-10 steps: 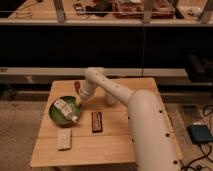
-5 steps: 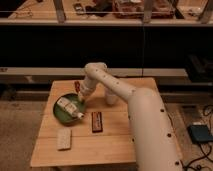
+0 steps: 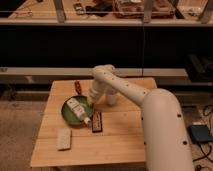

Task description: Drag the ceramic bowl in a circle

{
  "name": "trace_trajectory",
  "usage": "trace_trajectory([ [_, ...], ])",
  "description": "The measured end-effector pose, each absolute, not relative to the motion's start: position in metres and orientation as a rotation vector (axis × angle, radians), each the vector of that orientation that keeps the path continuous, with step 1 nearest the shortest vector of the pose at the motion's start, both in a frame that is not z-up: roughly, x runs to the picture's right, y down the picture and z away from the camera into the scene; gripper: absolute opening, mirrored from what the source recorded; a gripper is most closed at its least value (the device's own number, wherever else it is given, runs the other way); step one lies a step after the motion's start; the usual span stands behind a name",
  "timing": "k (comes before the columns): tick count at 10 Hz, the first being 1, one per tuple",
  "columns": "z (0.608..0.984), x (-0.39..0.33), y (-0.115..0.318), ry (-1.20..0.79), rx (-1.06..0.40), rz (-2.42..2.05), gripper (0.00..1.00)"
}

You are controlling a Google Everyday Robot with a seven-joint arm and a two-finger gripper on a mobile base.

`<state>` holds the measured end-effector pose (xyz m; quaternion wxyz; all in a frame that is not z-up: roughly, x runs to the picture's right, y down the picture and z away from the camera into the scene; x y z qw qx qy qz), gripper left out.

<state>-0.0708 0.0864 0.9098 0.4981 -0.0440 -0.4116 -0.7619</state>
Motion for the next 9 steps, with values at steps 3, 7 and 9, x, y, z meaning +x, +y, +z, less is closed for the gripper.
trace_trajectory([
  [3,0.878,-0.046,0.094,-0.955,-0.118,-1.886,0.17],
  [7,0.842,-0.095,0.117,-1.013,-0.053,-1.990,0.17],
  [9,0.838,-0.139,0.122,-1.064,0.004,-2.056,0.17],
])
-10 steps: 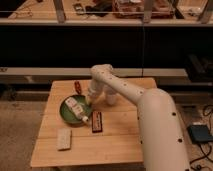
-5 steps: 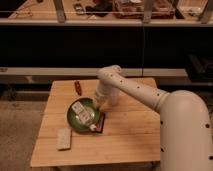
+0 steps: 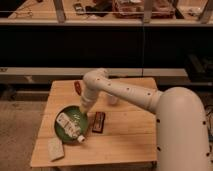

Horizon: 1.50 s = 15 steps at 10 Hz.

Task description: Drag the ceramic bowl in a circle

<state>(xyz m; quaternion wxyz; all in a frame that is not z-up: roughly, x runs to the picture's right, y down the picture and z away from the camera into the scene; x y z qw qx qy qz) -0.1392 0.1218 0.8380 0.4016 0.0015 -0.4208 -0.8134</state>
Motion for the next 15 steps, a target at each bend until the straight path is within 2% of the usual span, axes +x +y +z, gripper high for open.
trace_trajectory([
  [3,0.855,-0.188,0.119,-1.132,0.036,-2.073,0.17],
  [8,0.913,-0.182,0.071,-1.114,0.027,-1.857,0.17],
  [12,0.932,-0.110,0.045,-0.999,-0.071,-1.780,0.17],
  [15,0.904,-0.046,0.052,-0.918,-0.158,-1.874,0.17],
])
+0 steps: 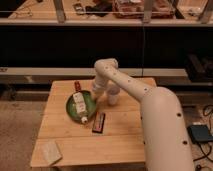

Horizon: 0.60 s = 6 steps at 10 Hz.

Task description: Drag the ceramic bowl in a circle

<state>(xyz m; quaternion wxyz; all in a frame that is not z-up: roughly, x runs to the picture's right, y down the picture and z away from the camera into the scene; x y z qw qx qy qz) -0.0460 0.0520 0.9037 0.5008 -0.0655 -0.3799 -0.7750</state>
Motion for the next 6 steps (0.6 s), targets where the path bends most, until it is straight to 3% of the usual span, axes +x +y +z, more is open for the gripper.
trace_trajectory([
  [6,0.811,-0.064,0.116,-1.065,-0.097,-2.035,0.17],
])
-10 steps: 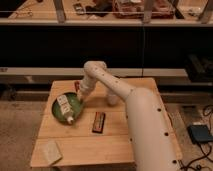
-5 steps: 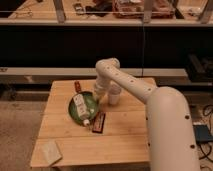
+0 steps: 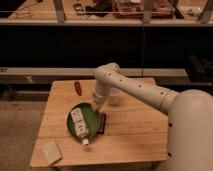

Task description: Drag the ceramic bowl in a circle

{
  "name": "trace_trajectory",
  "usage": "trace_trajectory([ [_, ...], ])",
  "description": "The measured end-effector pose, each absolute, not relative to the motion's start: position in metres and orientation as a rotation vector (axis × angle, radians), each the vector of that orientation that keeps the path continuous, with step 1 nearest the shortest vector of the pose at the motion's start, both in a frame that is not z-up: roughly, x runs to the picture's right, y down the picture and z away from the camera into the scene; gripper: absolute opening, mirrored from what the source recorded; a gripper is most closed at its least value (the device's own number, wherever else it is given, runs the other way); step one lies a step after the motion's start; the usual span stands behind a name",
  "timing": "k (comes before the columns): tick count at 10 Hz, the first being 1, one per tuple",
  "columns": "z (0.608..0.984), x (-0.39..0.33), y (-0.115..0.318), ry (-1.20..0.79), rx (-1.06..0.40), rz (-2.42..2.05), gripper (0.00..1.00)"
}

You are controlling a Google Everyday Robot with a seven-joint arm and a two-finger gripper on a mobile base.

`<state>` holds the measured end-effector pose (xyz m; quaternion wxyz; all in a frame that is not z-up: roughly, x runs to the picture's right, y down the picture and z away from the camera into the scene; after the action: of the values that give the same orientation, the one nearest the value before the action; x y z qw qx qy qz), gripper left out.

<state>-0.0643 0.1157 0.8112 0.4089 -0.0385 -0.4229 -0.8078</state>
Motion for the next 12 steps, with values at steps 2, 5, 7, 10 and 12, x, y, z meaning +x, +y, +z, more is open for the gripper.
trace_trajectory([
  [2,0.802,-0.096,0.130,-1.136,-0.055,-2.053,0.17],
  [5,0.818,-0.140,0.134,-1.187,-0.041,-2.057,0.17],
  [7,0.840,-0.159,0.121,-1.176,-0.044,-2.019,0.17],
  [10,0.873,-0.185,0.092,-1.155,-0.034,-1.950,0.17],
  [12,0.888,-0.177,0.082,-1.134,-0.065,-1.921,0.17],
])
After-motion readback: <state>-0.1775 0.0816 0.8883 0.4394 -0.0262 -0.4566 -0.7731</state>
